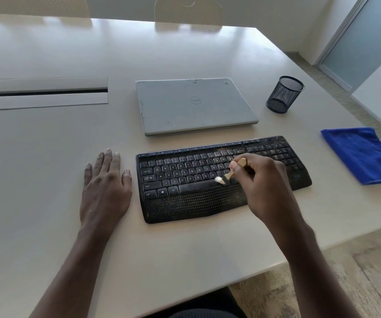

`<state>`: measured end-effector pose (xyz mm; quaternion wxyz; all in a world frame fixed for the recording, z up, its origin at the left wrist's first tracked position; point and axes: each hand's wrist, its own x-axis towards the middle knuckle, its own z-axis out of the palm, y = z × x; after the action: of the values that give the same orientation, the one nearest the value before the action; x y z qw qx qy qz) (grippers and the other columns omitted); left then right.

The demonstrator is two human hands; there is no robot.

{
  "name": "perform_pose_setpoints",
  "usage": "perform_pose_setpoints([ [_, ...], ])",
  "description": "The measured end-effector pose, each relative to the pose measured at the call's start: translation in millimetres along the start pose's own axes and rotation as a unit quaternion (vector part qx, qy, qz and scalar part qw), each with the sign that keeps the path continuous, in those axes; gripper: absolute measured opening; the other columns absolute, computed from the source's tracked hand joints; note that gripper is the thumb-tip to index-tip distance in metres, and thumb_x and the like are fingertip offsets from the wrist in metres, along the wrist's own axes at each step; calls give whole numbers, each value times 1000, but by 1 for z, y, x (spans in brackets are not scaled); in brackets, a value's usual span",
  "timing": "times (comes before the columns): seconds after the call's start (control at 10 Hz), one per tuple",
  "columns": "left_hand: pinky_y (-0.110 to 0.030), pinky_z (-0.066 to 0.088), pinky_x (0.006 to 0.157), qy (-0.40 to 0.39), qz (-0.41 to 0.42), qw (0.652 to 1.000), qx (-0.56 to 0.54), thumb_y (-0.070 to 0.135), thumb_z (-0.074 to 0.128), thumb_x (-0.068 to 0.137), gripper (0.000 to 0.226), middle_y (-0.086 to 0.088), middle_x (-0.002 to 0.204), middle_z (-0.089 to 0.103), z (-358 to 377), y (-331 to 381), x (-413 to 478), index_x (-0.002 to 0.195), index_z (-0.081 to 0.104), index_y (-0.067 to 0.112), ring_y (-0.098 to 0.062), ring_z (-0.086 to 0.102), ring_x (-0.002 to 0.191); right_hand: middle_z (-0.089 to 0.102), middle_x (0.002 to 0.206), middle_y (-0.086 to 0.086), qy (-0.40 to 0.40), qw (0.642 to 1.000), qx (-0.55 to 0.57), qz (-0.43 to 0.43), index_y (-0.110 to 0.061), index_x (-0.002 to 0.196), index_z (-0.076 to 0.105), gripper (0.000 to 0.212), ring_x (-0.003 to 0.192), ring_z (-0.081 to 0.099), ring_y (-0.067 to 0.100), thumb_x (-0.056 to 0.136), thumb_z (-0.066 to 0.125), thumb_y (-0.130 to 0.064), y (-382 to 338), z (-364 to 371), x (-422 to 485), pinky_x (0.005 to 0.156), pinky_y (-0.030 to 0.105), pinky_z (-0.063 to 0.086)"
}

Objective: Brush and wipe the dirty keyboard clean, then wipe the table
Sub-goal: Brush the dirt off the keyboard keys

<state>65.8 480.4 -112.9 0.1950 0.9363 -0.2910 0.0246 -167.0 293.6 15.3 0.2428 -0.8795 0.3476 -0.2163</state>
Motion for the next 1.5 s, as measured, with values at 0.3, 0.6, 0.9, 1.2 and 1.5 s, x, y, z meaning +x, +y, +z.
perform_pose_setpoints([
  [0.3,-46,11,131,5,2,1000,1,30,43,109,57,-13,170,30,4,-2,1,161,36,6,-24,21,160,67,72,-11,51,999,16,-9,-13,90,75,19,69,61,-3,102,64,-22,0,-5,1,61,4,39],
  [0.6,-46,11,132,4,2,1000,5,32,41,109,58,-13,170,29,4,-2,1,161,35,7,-24,20,160,58,61,-10,11,1000,-14,10,-9,85,71,25,58,57,-6,103,61,-22,-1,-11,0,52,5,38],
  [0.9,-45,10,132,3,1,1000,4,32,41,109,58,-13,171,28,3,-1,1,161,35,7,-24,19,161,64,65,-7,-22,999,-16,23,-10,88,73,24,60,61,-5,103,61,-24,2,-9,0,53,10,43],
  [1.2,-46,11,132,5,1,1000,4,32,42,109,58,-13,170,29,3,-1,1,161,35,7,-24,20,160,74,74,-1,-37,993,102,44,-23,90,75,16,75,73,23,101,65,-29,11,-2,-8,72,47,61],
  [1.5,-46,10,132,6,0,1000,5,31,42,109,57,-13,170,29,4,-1,1,161,36,7,-25,20,160,70,68,-5,48,997,-4,68,-17,86,75,21,67,68,15,101,65,-27,26,-24,-8,64,17,51],
])
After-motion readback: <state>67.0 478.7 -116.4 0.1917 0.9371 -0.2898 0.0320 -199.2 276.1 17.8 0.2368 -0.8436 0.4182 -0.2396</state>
